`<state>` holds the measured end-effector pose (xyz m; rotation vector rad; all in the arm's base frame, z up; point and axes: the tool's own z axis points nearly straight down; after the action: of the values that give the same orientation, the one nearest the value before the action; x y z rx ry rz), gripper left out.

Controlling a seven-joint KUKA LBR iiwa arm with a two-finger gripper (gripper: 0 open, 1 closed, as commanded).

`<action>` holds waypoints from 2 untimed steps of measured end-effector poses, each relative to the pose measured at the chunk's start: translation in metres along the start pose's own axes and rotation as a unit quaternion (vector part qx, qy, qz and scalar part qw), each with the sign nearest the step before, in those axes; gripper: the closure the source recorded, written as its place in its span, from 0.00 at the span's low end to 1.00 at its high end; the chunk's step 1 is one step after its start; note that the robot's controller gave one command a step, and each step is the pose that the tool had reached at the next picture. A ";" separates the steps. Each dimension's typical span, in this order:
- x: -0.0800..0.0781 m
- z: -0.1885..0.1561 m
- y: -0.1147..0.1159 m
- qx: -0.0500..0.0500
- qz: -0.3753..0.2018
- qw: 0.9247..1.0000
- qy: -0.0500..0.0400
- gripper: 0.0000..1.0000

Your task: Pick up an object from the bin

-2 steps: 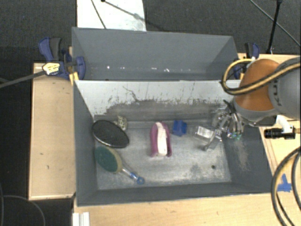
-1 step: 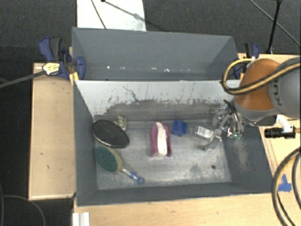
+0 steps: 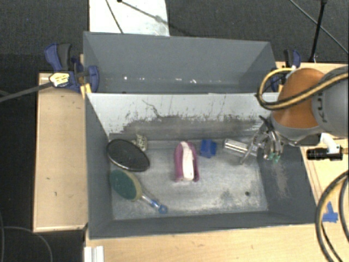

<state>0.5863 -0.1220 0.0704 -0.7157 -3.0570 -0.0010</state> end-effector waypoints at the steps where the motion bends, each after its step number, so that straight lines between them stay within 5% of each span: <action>1: -0.001 -0.006 0.000 0.000 -0.002 1.000 -0.003 1.00; 2: -0.002 -0.023 0.000 0.000 -0.003 1.000 -0.004 1.00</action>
Offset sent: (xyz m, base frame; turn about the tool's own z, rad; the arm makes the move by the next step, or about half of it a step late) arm -0.0001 0.0000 0.0050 0.0000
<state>0.5884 -0.1229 0.0934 -0.7071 -3.0674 0.0008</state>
